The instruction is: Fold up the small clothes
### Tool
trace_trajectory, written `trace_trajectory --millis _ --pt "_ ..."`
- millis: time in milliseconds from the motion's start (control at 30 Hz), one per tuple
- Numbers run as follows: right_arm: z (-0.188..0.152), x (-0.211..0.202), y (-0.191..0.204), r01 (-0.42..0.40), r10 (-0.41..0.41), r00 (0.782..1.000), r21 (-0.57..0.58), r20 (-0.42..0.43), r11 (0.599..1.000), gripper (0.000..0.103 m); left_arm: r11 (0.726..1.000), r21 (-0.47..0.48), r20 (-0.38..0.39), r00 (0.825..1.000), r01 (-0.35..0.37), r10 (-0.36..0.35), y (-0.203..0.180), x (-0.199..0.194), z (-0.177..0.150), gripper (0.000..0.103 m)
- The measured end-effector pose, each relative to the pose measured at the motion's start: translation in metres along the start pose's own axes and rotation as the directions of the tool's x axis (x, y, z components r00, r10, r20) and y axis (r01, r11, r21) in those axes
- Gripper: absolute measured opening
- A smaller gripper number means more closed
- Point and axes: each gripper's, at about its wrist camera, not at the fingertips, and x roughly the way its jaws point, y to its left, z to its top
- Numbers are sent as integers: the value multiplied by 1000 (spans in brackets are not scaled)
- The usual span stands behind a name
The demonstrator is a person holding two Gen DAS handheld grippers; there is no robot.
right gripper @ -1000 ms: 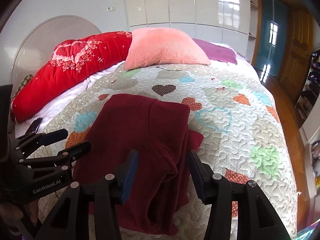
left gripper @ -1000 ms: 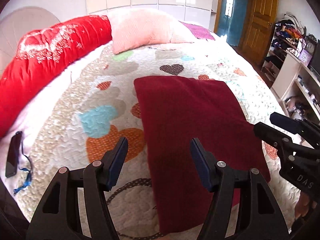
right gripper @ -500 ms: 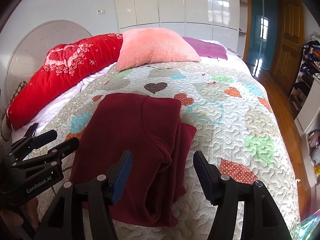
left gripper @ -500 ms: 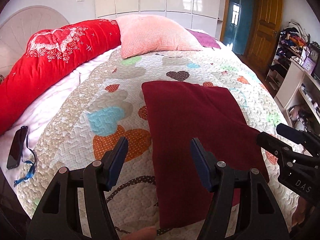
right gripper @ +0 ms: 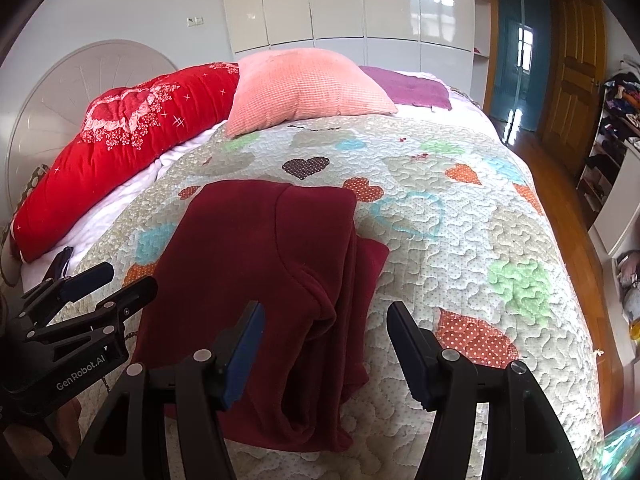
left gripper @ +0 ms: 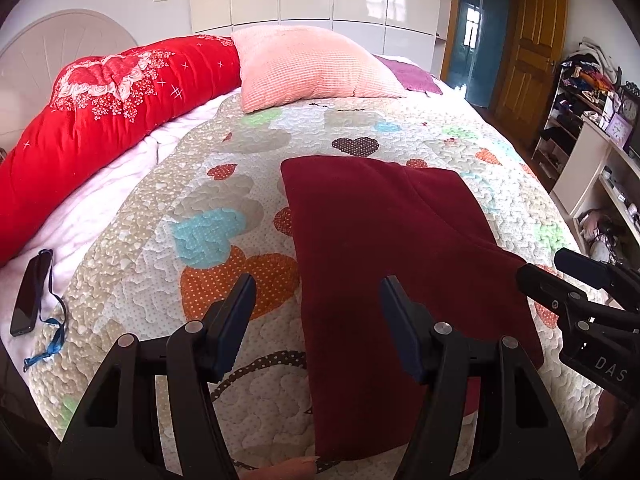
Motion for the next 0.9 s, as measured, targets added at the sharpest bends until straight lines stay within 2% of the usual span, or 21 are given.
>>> trace_trajectory --millis 900 --pt "0 16 -2 -12 12 1000 16 -28 1000 62 1000 8 -4 1000 -8 8 -2 7 0 64"
